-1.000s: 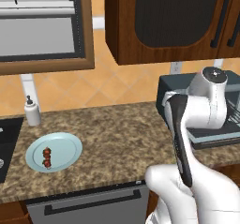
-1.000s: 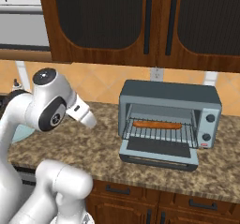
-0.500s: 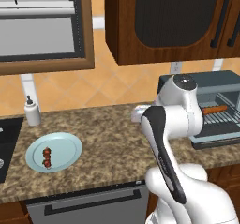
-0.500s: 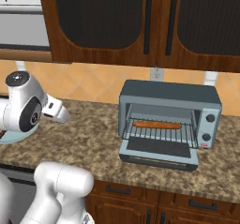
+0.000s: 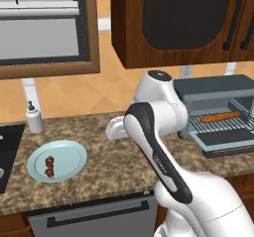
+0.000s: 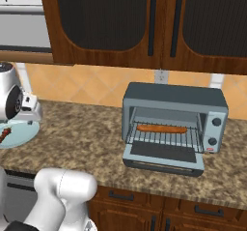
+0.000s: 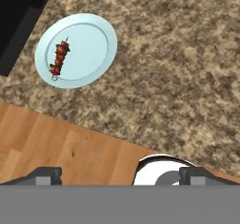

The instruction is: Pick up the kebab skewer and baguette bread, and place them inside the toaster oven. Close the toaster oven door and start by setting the timer.

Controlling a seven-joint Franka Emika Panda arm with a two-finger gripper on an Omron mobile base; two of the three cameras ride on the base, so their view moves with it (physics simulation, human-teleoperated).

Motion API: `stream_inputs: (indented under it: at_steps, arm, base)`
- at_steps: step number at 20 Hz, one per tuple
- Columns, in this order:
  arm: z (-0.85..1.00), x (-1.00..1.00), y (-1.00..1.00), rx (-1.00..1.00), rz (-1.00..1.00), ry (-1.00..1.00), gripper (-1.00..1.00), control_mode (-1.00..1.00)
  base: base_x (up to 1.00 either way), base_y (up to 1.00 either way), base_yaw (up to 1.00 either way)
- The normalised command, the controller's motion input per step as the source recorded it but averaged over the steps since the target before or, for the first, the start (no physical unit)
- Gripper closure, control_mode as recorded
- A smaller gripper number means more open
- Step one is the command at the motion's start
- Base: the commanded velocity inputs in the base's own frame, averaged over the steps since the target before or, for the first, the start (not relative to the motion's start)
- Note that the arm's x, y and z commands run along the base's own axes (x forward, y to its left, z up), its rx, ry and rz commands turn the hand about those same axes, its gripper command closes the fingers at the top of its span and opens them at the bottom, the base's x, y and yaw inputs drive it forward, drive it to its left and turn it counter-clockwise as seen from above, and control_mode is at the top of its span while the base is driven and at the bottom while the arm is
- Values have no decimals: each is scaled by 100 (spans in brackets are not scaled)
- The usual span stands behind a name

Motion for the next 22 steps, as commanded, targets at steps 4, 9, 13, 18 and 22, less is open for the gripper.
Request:
stream_inputs:
  at_steps: [4, 9, 13, 18, 22]
  arm:
    - [-26, -30, 100, 0, 6, 0, -100, -100]
    - [-46, -8, 100, 0, -3, 1, -100, -100]
    - [-62, 4, 100, 0, -8, 1, -100, -100]
    - [-59, 53, 71, -2, -11, 14, -100, -100]
    - [-32, 67, 34, -6, -16, 12, -100, -100]
  base:
    - [0, 0, 0]
    - [0, 0, 0]
    - [0, 0, 0]
    - [0, 0, 0]
    - [0, 0, 0]
